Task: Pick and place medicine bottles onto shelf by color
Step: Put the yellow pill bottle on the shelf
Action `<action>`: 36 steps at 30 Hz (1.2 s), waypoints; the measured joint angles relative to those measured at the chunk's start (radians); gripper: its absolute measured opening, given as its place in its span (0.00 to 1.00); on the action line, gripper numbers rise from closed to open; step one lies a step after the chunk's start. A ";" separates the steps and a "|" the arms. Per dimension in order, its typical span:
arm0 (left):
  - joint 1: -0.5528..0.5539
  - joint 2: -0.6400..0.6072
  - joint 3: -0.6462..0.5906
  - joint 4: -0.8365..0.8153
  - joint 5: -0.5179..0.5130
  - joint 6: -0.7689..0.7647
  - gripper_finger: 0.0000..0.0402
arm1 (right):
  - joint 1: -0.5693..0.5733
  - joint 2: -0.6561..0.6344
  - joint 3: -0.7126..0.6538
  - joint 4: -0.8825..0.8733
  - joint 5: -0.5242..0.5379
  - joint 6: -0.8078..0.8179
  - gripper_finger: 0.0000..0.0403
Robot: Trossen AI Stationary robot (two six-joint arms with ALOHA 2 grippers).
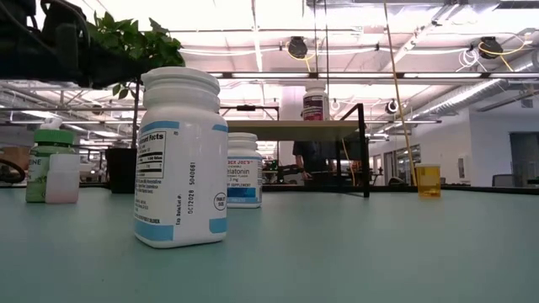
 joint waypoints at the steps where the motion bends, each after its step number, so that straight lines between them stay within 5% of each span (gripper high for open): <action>1: 0.000 0.000 0.000 0.004 0.001 0.000 0.35 | -0.016 -0.006 0.000 0.000 0.001 -0.028 0.51; 17: 0.000 0.000 0.000 0.005 0.005 0.000 0.35 | -0.381 -0.155 0.044 -0.049 -0.006 -0.651 0.51; 36: 0.000 0.000 0.000 0.010 0.005 0.009 0.35 | -0.935 -0.046 0.511 -0.145 0.003 -1.384 0.51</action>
